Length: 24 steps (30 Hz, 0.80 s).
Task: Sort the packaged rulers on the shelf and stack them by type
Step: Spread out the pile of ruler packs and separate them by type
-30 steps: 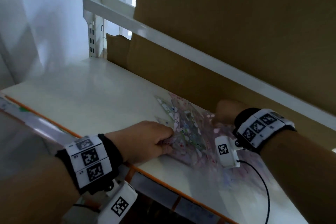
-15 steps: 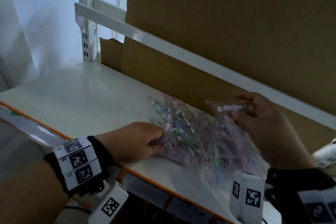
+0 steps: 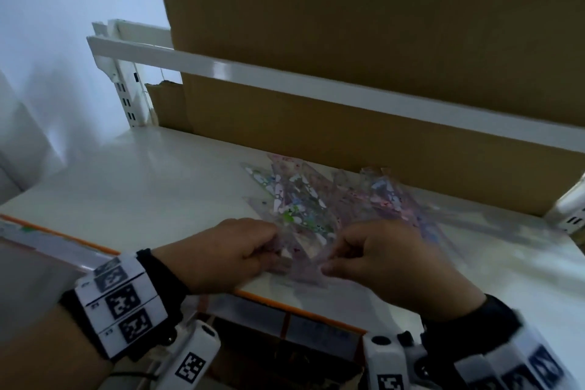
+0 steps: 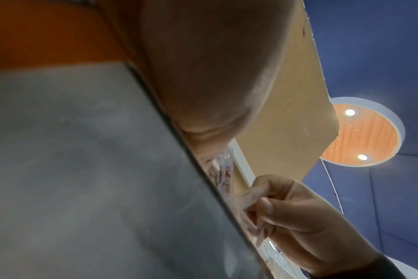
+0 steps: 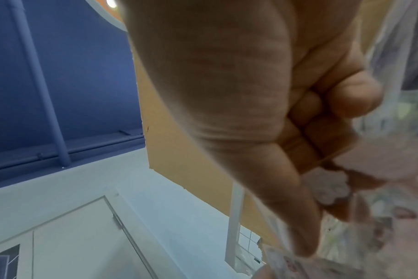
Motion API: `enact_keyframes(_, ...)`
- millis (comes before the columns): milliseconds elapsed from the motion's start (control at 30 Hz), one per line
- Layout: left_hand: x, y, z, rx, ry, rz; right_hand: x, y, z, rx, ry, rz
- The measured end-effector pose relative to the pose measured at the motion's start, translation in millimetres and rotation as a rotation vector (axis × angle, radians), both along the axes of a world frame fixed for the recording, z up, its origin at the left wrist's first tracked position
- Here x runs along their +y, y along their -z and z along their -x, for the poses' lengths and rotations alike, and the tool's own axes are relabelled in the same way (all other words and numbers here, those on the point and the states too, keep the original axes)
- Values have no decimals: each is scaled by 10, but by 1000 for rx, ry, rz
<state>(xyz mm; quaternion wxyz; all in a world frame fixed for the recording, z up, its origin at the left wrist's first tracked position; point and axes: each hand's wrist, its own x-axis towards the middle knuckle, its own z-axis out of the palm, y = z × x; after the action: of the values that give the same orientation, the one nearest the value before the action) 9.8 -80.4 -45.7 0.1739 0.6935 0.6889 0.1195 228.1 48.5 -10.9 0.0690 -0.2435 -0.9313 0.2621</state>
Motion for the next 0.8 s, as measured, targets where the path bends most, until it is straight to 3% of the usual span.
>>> enact_keyframes(300, 48, 17, -360, 56, 109, -27, -145, 10, -34, -126, 55, -300)
enact_keyframes(567, 92, 90, -507, 213, 159, -85, -207, -93, -71, -265, -21, -230)
enact_keyframes(667, 95, 117, -508, 276, 149, -92, -219, 7, -264, -310, -40, -296)
enact_keyframes(800, 161, 150, -615, 418, 288, -103, -374, 237, -405, -253, 8, -334)
